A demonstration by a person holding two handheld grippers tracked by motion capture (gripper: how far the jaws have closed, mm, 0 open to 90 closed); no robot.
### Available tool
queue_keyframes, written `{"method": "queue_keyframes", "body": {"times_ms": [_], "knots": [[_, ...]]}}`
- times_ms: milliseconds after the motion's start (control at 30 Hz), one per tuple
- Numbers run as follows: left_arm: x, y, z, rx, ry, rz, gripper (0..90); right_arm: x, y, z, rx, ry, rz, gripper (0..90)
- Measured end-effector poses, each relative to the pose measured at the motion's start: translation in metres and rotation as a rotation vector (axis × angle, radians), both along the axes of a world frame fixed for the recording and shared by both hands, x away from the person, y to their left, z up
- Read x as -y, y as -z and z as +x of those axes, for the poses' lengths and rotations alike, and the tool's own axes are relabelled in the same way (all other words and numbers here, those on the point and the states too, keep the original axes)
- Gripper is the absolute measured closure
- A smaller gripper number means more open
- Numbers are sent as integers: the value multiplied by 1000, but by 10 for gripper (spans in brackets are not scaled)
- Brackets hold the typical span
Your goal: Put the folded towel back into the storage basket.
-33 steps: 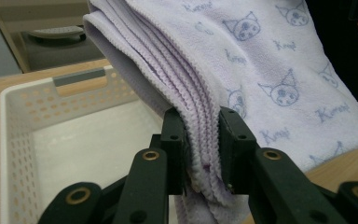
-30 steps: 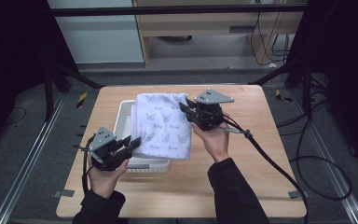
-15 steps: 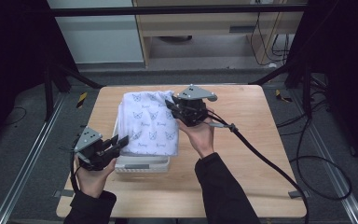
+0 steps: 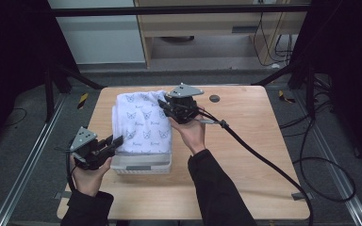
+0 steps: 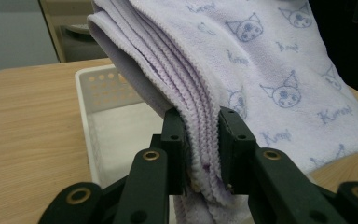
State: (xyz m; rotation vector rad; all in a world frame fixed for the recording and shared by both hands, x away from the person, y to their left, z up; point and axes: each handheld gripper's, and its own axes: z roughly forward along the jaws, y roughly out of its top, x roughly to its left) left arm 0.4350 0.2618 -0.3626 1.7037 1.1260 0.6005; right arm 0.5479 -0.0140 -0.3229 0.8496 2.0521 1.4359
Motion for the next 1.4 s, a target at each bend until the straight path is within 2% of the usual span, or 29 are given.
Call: {"method": "queue_keyframes", "body": {"times_ms": [300,633,1400], "knots": [[-9,11,9,-22,-20,18,731,-14,16,12,-27,-2,-9,753],[-10,27,17,-63,-36,60,731,-23,38,23,-63,2,-55,752],[-5,57,32,-126,-45,129,731,-29,74,33,-118,22,-104,748]]}}
